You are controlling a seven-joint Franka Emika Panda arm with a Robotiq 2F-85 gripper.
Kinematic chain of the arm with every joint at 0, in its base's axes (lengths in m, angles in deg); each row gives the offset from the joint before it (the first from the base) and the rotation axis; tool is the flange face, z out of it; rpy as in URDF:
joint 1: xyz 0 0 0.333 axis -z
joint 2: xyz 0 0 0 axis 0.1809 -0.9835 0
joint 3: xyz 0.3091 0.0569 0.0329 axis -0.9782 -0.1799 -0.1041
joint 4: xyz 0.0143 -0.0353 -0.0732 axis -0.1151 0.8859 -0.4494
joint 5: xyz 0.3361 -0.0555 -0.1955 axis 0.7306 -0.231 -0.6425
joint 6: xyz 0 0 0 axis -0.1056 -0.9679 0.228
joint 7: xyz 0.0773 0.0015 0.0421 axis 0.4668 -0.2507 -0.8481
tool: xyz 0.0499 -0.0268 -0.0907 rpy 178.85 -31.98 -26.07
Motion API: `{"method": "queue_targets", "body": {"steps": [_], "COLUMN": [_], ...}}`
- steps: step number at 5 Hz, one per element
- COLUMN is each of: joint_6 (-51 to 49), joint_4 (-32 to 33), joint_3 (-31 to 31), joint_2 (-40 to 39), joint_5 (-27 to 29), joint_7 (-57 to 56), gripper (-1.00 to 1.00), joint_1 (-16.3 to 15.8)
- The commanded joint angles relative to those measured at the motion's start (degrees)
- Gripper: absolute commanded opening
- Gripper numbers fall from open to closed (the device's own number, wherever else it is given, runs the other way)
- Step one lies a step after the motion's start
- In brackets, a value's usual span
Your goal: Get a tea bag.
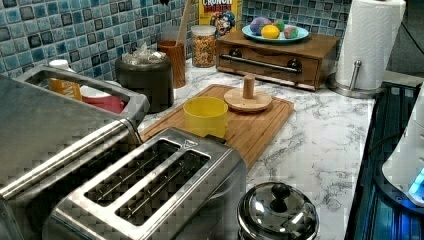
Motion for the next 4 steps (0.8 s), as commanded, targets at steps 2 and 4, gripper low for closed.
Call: {"method": "queue_targets", "body": {"steps": [2, 4], "joint_6": [5.0, 5.0], "joint_4": [16.3, 16.3], "joint_3": [0.2, 0.6], "joint_2": [14.4, 14.4], "joint_5": [9.5, 9.4], "joint_7": [-9.9, -9.9], "gripper": [-1.0, -1.0], "joint_1": [1.0, 0.6]}}
